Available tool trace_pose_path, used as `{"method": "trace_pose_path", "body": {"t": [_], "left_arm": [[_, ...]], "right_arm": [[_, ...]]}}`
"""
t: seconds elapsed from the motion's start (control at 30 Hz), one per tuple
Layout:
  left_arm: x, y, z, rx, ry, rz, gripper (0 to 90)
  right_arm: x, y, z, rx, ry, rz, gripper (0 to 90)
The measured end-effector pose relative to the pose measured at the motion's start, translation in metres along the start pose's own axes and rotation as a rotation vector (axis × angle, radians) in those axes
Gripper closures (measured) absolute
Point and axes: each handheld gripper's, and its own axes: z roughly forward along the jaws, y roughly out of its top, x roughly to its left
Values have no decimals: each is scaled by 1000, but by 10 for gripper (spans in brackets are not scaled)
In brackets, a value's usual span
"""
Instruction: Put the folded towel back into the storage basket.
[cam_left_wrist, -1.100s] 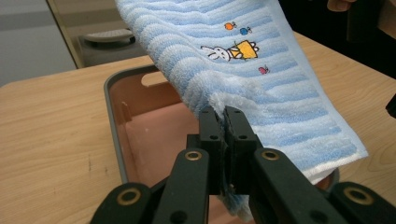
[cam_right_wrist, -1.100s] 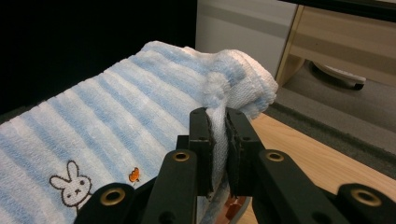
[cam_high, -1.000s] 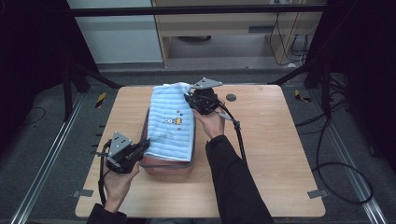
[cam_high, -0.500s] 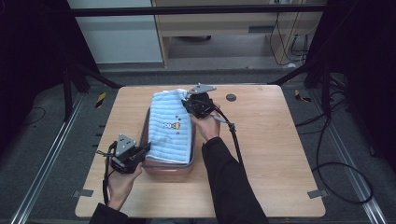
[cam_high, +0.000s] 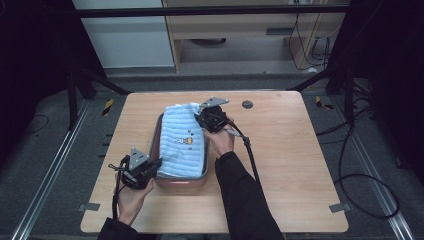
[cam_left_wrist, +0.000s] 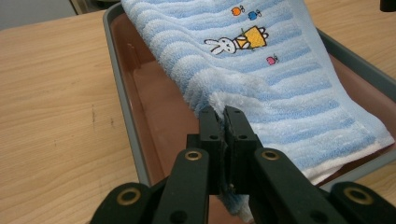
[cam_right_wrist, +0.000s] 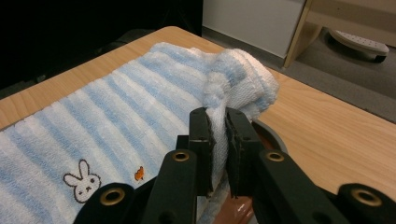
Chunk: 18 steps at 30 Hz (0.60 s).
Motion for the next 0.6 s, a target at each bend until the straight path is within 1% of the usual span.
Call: {"method": "trace_pose_path", "body": {"t": [0.07,0.23,0.47,0.6], "left_arm": [[0,-2,2,8,1,0,866],[-1,-5,5,23,4,10,866],[0,-7,7,41,8,4,865],[-1,-7,8,52,9,3,864]], "right_arm": [[1,-2,2,3,3,-3,823],[1,-10,6,19,3,8,823],[1,-21,13,55,-5,9,820],[1,-24,15,68,-6,9,819]]}}
